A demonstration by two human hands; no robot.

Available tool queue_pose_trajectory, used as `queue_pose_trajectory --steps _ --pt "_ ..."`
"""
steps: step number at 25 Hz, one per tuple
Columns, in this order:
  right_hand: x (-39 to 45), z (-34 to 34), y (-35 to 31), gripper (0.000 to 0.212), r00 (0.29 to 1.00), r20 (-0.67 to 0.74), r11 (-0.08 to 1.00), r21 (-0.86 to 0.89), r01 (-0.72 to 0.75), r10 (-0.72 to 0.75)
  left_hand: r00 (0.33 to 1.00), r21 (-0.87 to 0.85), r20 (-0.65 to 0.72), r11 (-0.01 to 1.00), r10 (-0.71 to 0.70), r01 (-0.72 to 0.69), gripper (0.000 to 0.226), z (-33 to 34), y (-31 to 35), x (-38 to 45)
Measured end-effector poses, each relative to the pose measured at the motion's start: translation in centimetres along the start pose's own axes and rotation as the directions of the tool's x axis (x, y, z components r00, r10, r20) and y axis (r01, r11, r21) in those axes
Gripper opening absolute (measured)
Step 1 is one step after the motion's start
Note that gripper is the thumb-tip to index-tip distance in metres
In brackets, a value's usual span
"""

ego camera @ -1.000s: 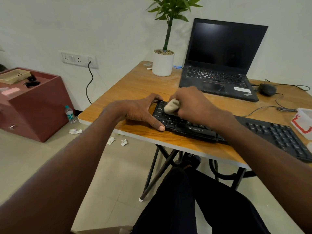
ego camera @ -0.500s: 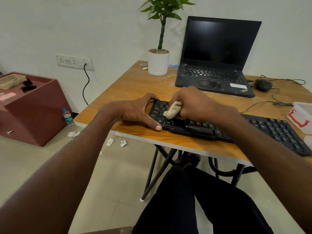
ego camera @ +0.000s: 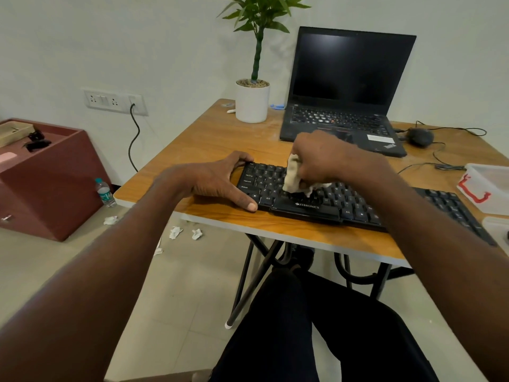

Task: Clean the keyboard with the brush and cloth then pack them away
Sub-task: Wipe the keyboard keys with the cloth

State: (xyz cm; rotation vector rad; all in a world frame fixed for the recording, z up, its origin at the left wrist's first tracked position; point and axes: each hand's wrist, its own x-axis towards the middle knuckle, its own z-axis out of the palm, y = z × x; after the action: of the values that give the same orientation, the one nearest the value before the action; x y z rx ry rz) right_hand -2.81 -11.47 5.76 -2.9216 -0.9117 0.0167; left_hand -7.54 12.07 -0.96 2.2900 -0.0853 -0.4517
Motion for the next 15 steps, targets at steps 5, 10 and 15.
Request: queue_pose_trajectory --steps 5,10,15 --pt "0.8 2.1 -1.1 0.03 0.99 -0.142 0.974 0.222 0.037 -0.006 1.0 0.01 -0.008 1.0 -0.011 0.011 0.13 0.0 0.1 0.0" --pt "-0.1 1.2 1.3 0.009 0.994 -0.101 0.999 -0.006 -0.038 0.037 1.0 -0.013 -0.005 1.0 0.004 -0.004 0.123 0.0 -0.1 0.0" --pt "-0.2 2.1 -0.3 0.029 0.98 -0.18 0.985 0.129 0.111 -0.087 1.0 -0.018 -0.01 1.0 -0.012 0.012 0.122 0.0 0.0 0.2"
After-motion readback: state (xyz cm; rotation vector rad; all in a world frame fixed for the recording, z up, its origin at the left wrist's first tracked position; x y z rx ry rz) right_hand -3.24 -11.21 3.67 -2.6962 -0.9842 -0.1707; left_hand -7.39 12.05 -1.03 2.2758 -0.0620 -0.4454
